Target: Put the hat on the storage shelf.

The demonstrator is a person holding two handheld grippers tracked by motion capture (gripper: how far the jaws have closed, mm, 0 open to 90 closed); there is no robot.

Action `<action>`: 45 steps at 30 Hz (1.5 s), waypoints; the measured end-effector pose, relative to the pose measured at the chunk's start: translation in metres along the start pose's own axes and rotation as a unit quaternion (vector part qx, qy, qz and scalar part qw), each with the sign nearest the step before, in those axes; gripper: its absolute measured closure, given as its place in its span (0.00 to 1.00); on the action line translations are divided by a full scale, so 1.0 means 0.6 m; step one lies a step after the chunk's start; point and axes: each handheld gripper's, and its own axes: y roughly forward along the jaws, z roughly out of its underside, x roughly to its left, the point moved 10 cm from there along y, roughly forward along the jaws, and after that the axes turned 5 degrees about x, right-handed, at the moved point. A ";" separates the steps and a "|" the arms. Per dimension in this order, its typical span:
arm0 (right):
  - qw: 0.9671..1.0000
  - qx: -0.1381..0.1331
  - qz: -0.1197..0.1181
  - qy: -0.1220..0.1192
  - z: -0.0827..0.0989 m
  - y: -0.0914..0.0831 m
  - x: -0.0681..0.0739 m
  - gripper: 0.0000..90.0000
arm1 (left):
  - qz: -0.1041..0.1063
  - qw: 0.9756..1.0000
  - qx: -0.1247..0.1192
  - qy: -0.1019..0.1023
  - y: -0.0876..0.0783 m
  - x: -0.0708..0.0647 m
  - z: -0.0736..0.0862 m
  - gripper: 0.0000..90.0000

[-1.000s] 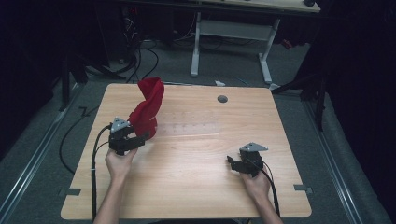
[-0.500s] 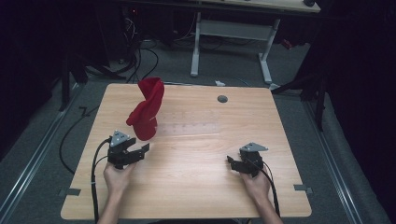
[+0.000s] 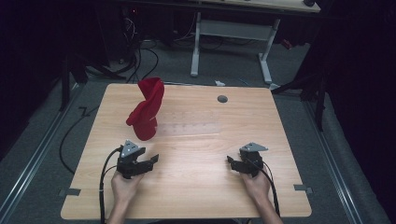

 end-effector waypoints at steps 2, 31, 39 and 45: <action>1.000 0.000 0.000 0.000 0.000 0.000 0.000 0.40 | 0.002 1.000 0.000 -0.002 0.001 -0.005 0.004 0.38; 1.000 0.001 0.000 0.001 0.000 0.000 0.000 0.40 | -0.029 0.997 0.045 0.056 0.043 -0.013 0.086 0.36; 1.000 0.000 0.000 0.001 0.000 0.000 0.000 0.40 | -0.040 0.995 0.053 0.070 0.048 -0.012 0.093 0.33; 1.000 0.000 0.000 0.000 0.000 0.000 0.000 0.40 | -0.046 0.995 0.053 0.069 0.049 -0.010 0.093 0.29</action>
